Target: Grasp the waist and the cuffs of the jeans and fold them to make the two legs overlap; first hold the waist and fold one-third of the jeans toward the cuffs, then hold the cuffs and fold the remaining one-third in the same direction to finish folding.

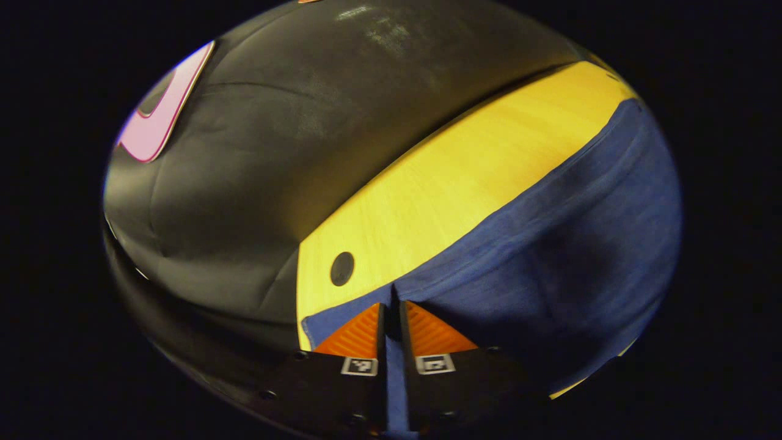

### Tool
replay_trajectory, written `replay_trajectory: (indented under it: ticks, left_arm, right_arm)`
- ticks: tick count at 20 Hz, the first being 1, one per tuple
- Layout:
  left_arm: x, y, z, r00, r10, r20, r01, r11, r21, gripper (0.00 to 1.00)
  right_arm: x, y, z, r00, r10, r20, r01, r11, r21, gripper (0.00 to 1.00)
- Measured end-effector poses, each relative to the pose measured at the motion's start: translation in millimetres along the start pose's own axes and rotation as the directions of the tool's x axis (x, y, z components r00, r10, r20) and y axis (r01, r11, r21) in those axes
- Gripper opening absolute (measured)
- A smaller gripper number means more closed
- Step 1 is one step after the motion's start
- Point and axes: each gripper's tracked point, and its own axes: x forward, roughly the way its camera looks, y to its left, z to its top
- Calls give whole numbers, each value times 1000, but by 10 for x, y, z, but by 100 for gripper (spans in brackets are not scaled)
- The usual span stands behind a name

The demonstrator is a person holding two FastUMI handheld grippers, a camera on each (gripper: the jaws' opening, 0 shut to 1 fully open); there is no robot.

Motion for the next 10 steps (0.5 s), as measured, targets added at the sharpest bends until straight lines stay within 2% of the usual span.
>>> replay_trajectory:
  ticks: [1,3,4,7,10]
  left_arm:
    - [-45,-54,45,1000,-18,17,19,999,-28,38]
    - [-208,-28,240,997,-1,76,9,995,-99,77]
    - [-181,-60,224,995,1,103,13,990,-138,96]
    - [-81,-43,201,989,7,148,26,974,-225,95]
    - [-43,-44,219,984,18,177,35,956,-290,95]
  right_arm:
    - [-30,18,11,1000,21,4,-21,1000,15,55]
    - [-160,-48,85,999,29,14,-30,999,40,99]
    - [-253,-108,102,999,31,21,-32,998,47,99]
    - [-586,-408,129,998,-4,64,1,999,54,100]
    - [-925,-798,-68,998,-40,40,37,996,78,99]
